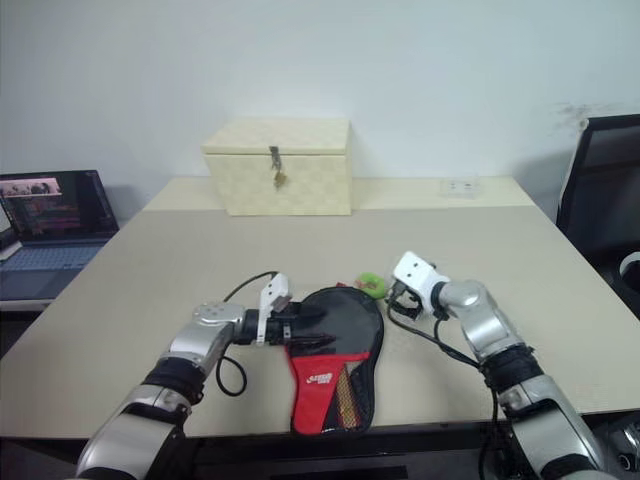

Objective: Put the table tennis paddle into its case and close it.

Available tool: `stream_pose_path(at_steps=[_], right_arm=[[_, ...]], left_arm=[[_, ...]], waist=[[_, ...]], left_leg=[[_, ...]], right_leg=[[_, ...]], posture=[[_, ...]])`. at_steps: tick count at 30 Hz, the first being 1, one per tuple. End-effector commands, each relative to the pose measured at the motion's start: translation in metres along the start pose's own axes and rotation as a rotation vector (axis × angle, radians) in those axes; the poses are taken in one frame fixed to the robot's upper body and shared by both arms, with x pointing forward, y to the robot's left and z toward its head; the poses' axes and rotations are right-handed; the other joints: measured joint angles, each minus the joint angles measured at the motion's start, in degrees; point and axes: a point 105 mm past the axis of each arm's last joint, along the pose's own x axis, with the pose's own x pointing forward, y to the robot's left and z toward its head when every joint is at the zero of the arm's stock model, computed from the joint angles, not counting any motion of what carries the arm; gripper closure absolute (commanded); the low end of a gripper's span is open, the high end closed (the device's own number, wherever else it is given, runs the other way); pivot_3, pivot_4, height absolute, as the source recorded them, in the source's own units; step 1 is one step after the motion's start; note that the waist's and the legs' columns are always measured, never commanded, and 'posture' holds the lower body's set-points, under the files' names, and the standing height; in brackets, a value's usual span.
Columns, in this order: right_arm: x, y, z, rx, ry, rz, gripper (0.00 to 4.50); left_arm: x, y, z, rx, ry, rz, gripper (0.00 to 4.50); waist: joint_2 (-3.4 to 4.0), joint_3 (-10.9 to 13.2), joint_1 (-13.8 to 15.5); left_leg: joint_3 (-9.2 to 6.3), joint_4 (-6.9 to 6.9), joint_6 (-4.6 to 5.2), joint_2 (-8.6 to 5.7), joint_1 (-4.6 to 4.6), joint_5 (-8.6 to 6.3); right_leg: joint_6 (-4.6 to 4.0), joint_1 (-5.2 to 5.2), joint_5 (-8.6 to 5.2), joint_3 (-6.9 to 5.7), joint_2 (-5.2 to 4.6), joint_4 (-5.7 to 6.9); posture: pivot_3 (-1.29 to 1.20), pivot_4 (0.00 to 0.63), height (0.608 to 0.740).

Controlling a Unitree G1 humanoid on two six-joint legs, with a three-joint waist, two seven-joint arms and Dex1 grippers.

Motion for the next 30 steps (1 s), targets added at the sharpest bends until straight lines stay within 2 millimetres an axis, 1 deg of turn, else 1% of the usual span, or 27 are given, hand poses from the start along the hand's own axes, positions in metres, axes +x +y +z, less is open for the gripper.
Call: stream_pose_path(at_steps=[1,6,9,12,13,18,23,24,27,30], right_arm=[[0.01,-0.006,0.015,-0.099,-0.045,-0.04,0.03],[0.025,-0.007,0.017,-0.198,-0.038,-0.088,0.03],[0.031,-0.006,0.018,-0.208,-0.042,-0.099,0.03],[0.034,-0.004,0.019,-0.213,-0.045,-0.092,0.6],[0.034,-0.004,0.019,-0.214,-0.047,-0.086,0.9],[0.032,-0.003,0.017,-0.225,-0.054,-0.069,2.66],[0.022,-0.01,0.009,-0.237,-0.036,-0.083,4.36],[0.02,-0.013,0.007,-0.24,-0.03,-0.09,4.47],[0.009,-0.02,-0.002,-0.246,-0.005,-0.106,4.47],[-0.018,-0.026,-0.023,-0.253,0.045,-0.105,4.47]], left_arm=[[-0.004,0.001,0.008,0.036,-0.02,0.0,0.0],[-0.006,0.001,0.007,0.036,-0.015,0.003,0.0],[-0.005,0.0,0.006,0.035,-0.012,0.004,0.0],[-0.003,0.0,0.004,0.032,-0.007,0.004,0.0],[-0.003,0.0,0.003,0.032,-0.006,0.004,0.0],[0.004,-0.001,-0.004,0.027,0.022,-0.009,0.0],[0.014,-0.004,-0.01,0.023,0.049,-0.043,0.0],[0.016,-0.005,-0.011,0.026,0.055,-0.049,0.0],[0.021,-0.006,-0.012,0.024,0.057,-0.06,0.0],[0.031,-0.008,-0.01,0.01,0.04,-0.07,0.0]], waist=[[0.0,0.0,0.0],[0.0,0.0,-0.1],[0.01,0.0,-0.1],[0.01,0.0,-0.1],[0.01,0.0,-0.1],[0.02,0.0,0.0],[0.02,0.0,0.0],[0.02,0.0,0.1],[0.02,0.0,0.5],[0.02,0.0,0.9]], left_leg=[[-0.01,0.01,0.0,0.0,0.0,0.0],[-0.02,0.03,0.0,0.02,0.03,0.0],[-0.02,0.03,0.0,0.05,0.03,0.0],[-0.02,0.03,0.0,0.06,0.04,0.0],[-0.02,0.03,0.0,0.06,0.04,0.0],[-0.03,0.04,-0.01,0.07,0.04,0.01],[-0.05,0.08,-0.01,0.05,0.06,0.01],[-0.05,0.09,0.0,0.04,0.07,0.01],[-0.08,0.09,0.0,0.03,0.08,0.01],[-0.06,0.1,0.0,0.01,0.07,0.01]], right_leg=[[0.0,0.0,0.0,0.0,0.0,0.01],[-0.02,0.0,0.01,0.01,-0.02,0.06],[-0.03,0.0,0.02,0.01,-0.02,0.07],[-0.04,0.0,0.02,0.01,-0.02,0.08],[-0.04,0.0,0.02,0.01,-0.02,0.08],[-0.04,0.01,0.02,0.01,-0.05,0.09],[-0.03,0.07,0.02,-0.01,-0.06,0.11],[-0.03,0.09,0.02,-0.01,-0.06,0.11],[0.0,0.13,0.0,-0.02,-0.05,0.1],[0.03,0.14,0.0,-0.01,-0.06,0.1]], posture=[[0.0,0.15,0.74],[0.0,0.15,0.74],[0.0,0.15,0.74],[0.0,0.15,0.74],[0.0,0.15,0.74],[0.0,0.15,0.74],[0.0,0.15,0.74],[0.0,0.15,0.74],[0.0,0.15,0.74],[0.0,0.15,0.74]])
